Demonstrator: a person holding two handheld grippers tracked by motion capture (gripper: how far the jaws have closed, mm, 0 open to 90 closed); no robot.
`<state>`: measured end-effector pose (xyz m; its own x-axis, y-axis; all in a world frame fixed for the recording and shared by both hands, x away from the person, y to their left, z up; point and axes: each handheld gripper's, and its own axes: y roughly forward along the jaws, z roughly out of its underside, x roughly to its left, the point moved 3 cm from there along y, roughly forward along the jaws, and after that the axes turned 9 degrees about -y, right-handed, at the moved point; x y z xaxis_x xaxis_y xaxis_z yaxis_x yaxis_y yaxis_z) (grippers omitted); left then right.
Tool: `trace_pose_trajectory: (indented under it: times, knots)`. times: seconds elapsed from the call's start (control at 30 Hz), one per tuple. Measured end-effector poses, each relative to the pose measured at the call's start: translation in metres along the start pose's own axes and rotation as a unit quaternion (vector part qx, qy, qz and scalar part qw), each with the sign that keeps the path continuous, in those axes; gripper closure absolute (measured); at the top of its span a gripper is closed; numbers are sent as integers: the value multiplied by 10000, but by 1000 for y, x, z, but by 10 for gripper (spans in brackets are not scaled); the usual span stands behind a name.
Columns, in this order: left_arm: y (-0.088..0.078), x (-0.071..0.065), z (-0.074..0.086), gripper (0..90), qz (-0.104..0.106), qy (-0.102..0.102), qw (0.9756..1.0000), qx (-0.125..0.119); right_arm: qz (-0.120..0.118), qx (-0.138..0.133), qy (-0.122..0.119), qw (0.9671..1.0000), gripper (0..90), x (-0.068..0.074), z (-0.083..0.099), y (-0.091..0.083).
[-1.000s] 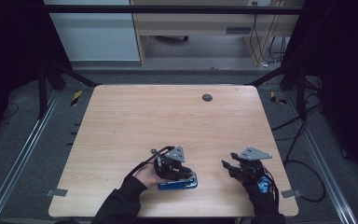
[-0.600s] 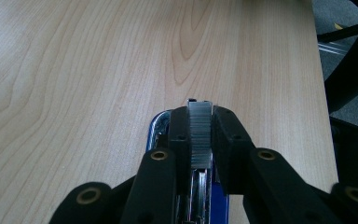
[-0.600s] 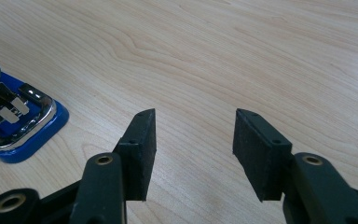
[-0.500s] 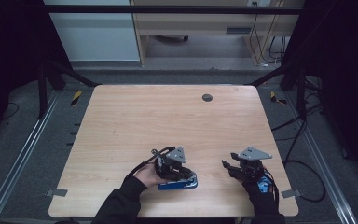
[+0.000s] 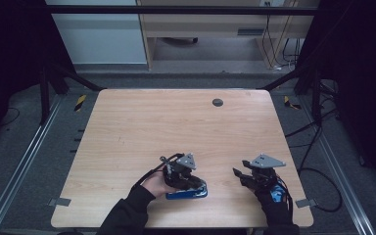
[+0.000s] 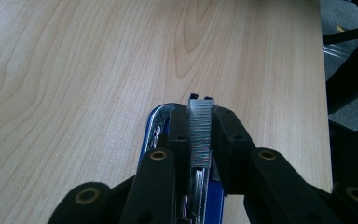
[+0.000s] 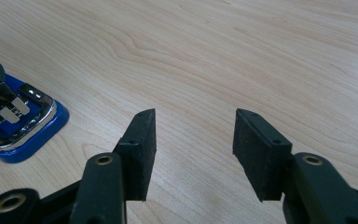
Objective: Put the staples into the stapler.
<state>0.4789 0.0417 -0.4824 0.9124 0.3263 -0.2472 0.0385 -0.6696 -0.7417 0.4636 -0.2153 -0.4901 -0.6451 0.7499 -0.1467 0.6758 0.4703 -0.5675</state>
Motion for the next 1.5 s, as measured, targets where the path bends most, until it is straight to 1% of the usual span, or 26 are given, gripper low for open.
trace_pose_trajectory:
  times: [0.07, 0.1, 0.17, 0.27, 0.3, 0.33, 0.43, 0.47, 0.5, 0.53, 0.6, 0.67, 0.8, 0.93, 1.07, 1.27, 1.33, 1.43, 1.5]
  knots:
    - [0, -1, 0, 775, -66, 36, 10000, 46, 10, 4, 2, 10000, 494, 0, 0, 0]
    - [0, -1, 0, 776, -64, 10, 10000, 13, 7, -3, 3, 10000, 494, 0, 0, 0]
    - [-2, -1, 0, 777, -36, 49, 10000, -8, 2, 3, -5, 10000, 494, 0, 0, 0]
    - [-9, -1, -1, 777, 8, 115, 9999, -114, 5, -1, 3, 10000, 494, 0, 0, 0]
    - [-12, -1, -1, 777, 0, 153, 9998, -96, 4, -5, -2, 10000, 494, 0, 0, 0]
    - [-14, -1, -1, 777, -39, 237, 9997, -74, 3, -2, -3, 10000, 494, 0, 0, 0]
    - [-19, -3, -5, 777, -41, 381, 9992, -97, -4, 3, -4, 10000, 494, 0, 0, 0]
    - [-21, -3, -6, 777, -19, 454, 9990, -49, 2, 1, 2, 10000, 494, 0, 0, 0]
    - [-22, -4, -7, 777, -57, 501, 9987, -35, -1, -7, -5, 10000, 494, 0, 0, 0]
    - [-23, -4, -9, 777, -50, 533, 9986, -25, 1, -14, -1, 10000, 494, 0, 0, 0]
    - [-25, -4, -10, 777, -121, 596, 9981, 22, 0, -19, -7, 10000, 494, 0, 0, 0]
    - [-27, -3, -11, 777, -135, 638, 9978, 84, -11, -15, -6, 10000, 495, 0, 0, 0]
    - [-27, -2, -10, 777, -196, 795, 9963, 279, -20, -11, -5, 10000, 497, 0, 0, 0]
    - [-24, 0, -11, 777, -233, 752, 9964, 304, -18, -9, -8, 10000, 496, 0, 0, 0]
    - [-20, 0, -11, 777, -266, 765, 9961, 348, -18, -4, -4, 10000, 496, 0, 0, 0]
    - [-19, 0, -11, 777, -246, 744, 9961, 397, -15, -7, -7, 10000, 496, 0, 0, 0]
    - [-19, -1, -11, 777, -225, 789, 9957, 423, -23, -4, -11, 10000, 496, 1, 0, 1]
    - [-17, -3, -12, 777, -202, 774, 9960, 402, -16, -7, -6, 10000, 496, 0, 0, 0]
    - [-15, -3, -12, 776, -216, 813, 9955, 426, -15, -6, -6, 10000, 496, 0, 0, 0]
